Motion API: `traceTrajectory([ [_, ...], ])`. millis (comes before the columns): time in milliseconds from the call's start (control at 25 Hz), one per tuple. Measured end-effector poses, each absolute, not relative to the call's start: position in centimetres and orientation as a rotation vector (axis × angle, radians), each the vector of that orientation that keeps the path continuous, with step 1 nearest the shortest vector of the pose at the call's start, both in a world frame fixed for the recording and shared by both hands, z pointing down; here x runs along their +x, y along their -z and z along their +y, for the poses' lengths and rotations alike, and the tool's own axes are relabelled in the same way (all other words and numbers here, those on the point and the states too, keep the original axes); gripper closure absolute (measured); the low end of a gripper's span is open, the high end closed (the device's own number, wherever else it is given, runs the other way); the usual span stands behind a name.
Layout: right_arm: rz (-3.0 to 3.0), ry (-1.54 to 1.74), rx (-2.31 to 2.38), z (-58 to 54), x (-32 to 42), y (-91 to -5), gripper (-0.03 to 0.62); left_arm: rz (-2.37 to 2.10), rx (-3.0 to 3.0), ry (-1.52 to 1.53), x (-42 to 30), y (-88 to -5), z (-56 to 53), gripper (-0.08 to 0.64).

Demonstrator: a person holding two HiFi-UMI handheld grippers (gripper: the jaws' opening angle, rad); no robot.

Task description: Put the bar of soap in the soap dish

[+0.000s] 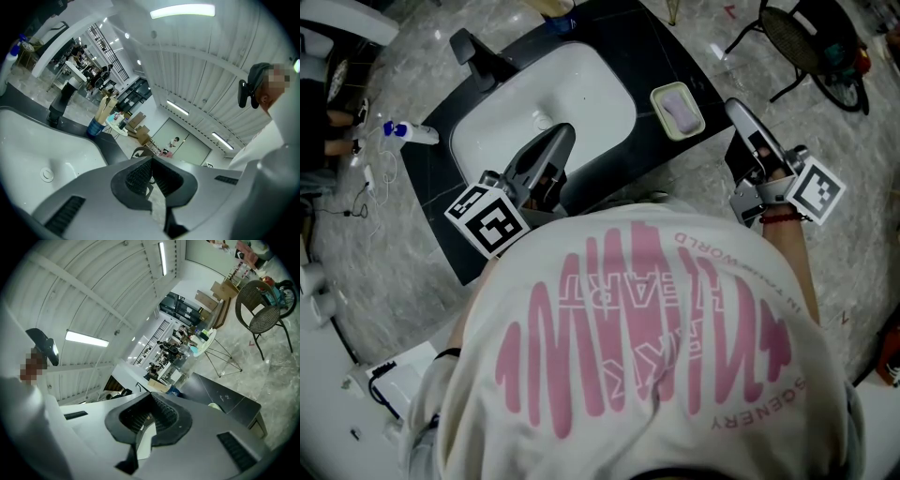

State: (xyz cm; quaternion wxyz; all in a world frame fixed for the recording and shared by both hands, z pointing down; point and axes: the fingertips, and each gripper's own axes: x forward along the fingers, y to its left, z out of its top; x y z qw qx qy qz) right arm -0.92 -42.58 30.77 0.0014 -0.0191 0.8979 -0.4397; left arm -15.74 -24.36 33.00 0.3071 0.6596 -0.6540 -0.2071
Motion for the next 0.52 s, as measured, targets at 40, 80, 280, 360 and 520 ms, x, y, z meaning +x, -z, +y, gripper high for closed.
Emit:
traceTrajectory([
  [40, 2.82, 1.376, -0.058, -42.49, -0.99, -30.73, 0.577, -1.73, 1.743, 0.548, -15.77, -33.04, -24.26, 0.551],
  [80, 2.821, 1.375, -0.056, -42.42, -1.04, -30.7, 0.577, -1.73, 1.741, 0.549, -15.79, -33.1, -24.17, 0.551],
  [280, 2.765, 1.426, -0.065, -42.66, -0.75, -30.81, 0.577, -1.729, 1.736, 0.553, -15.83, -33.26, -23.92, 0.551],
  [360, 2.733, 1.446, -0.068, -42.86, -0.58, -30.8, 0.577, -1.729, 1.735, 0.552, -15.82, -33.31, -23.82, 0.551],
  [520, 2.722, 1.453, -0.071, -42.87, -0.48, -30.89, 0.577, -1.732, 1.731, 0.554, -15.89, -33.37, -23.5, 0.551],
])
